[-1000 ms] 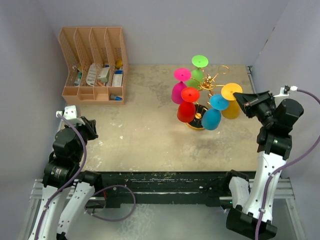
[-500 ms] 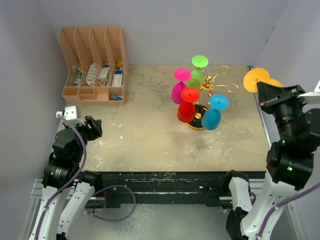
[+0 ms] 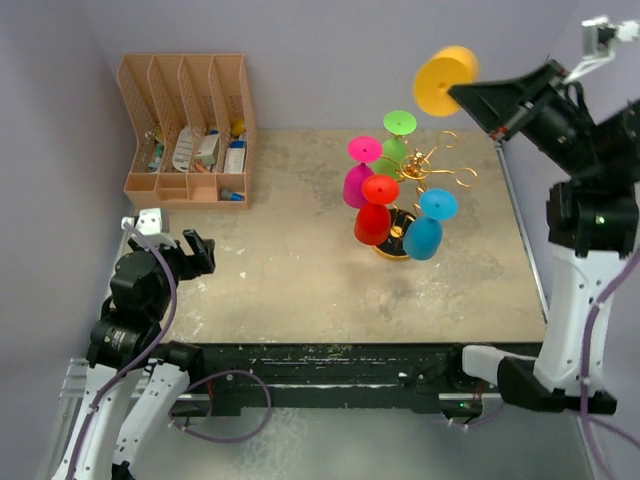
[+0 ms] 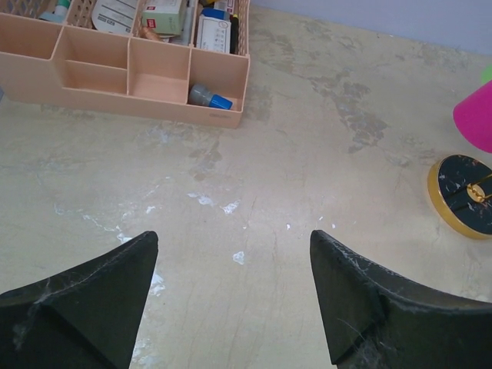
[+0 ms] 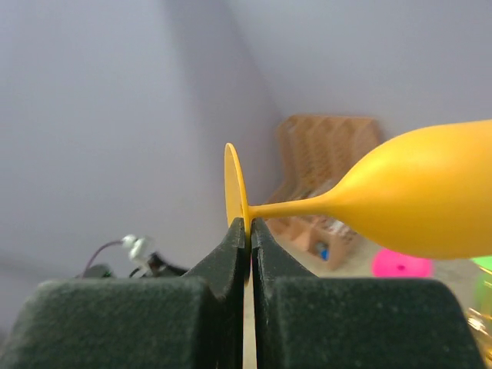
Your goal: Take the wine glass off the wine glass rack
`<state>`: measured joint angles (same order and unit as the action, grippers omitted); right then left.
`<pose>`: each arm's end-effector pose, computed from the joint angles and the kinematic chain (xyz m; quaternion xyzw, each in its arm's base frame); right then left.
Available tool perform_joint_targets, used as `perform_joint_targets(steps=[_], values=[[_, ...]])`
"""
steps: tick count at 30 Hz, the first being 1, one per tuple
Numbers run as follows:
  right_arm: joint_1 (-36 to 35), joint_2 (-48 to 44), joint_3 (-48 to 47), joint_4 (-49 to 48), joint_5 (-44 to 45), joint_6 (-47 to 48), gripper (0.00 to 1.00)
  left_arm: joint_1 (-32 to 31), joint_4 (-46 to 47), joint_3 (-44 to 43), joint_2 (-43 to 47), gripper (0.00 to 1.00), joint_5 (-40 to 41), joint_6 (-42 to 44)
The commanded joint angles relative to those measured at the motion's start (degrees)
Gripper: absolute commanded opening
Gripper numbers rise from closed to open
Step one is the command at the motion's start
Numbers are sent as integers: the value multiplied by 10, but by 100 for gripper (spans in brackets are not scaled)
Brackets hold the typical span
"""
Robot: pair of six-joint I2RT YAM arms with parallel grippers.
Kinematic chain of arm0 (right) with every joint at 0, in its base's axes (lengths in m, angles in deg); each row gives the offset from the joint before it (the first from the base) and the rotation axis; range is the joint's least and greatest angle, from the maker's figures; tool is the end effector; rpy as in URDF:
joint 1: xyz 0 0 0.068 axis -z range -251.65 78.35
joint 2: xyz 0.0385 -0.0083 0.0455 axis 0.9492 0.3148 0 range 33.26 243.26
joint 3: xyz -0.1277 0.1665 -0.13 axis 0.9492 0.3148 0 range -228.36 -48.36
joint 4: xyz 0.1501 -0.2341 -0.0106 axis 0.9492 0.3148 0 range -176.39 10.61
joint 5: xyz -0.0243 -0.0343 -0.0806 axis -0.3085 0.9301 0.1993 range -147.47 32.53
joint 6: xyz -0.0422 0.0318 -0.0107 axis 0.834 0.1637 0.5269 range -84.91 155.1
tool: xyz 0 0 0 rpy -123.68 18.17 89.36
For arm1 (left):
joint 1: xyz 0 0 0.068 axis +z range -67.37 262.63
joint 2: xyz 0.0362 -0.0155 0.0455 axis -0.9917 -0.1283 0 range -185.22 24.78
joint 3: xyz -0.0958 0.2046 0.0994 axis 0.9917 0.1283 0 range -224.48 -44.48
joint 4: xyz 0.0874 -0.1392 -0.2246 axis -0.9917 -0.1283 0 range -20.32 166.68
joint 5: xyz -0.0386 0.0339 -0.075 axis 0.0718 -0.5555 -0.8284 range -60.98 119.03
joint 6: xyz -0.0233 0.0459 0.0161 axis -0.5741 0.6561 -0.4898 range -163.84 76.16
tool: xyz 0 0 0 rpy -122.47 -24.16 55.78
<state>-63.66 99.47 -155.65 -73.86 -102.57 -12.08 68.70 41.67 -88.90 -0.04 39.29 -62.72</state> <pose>0.1721 0.0014 0.5958 -0.0737 0.5709 0.4507 0.6822 0.1350 -0.0268 0.3289 -0.0884 0.7892 -0.1022 0.5991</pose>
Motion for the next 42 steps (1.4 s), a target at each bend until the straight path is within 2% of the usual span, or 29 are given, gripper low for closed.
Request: perform_joint_targets(steps=[1,6,9,11,14,17,21,26,31,36,39,42], values=[[-148,65,-86,-26,0,47,0,-2,16,-24,-14,84,-9,2],[-403,196,-226,134,191,216,0,-2,5,-28,-16,84,17,-4],[-491,272,-332,232,325,310,0,-2,-16,-36,-14,85,54,-17],[-537,281,-326,260,426,369,0,-2,-34,-46,-16,86,68,-35],[-600,245,-214,227,539,448,0,-2,-67,-74,-26,87,57,-91],[-652,198,-81,147,621,514,0,-2,-115,-134,-56,85,31,-162],[-760,147,77,23,772,629,0,-2,-176,-246,-113,84,-40,-242],[-849,88,275,-189,839,762,0,-2,-190,-309,-141,84,-162,-309],[-921,74,409,-409,897,937,0,-2,-196,-307,-134,82,-237,-353],[-970,102,546,-686,896,1153,0,-2,-178,-256,-124,81,-320,-394],[-980,139,569,-810,904,1218,0,-2,-140,-209,-102,80,-351,-436],[-982,169,578,-879,903,1254,0,-2,-96,-172,-82,78,-386,-482]])
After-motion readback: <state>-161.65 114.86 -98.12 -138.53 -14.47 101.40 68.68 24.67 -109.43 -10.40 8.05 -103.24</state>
